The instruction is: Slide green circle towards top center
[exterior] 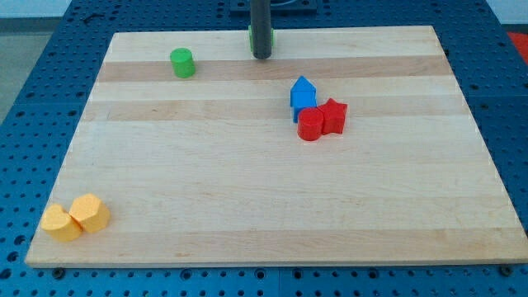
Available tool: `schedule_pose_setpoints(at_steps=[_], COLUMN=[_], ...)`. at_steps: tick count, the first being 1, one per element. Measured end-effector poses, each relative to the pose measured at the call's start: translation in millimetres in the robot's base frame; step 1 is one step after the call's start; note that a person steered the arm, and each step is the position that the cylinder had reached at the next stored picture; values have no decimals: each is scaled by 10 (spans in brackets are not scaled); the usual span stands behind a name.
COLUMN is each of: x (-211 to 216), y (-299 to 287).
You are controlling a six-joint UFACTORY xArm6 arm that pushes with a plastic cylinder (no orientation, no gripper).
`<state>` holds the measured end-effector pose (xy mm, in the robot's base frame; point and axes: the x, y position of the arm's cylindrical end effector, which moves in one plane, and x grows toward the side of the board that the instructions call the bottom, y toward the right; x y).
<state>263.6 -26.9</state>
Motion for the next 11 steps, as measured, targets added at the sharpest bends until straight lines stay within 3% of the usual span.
schedule_pose_setpoints(at_steps=[1,2,3,4,11], x=[456,586,504,308,65], y=[-374,-1067,-1796,-1958,-808])
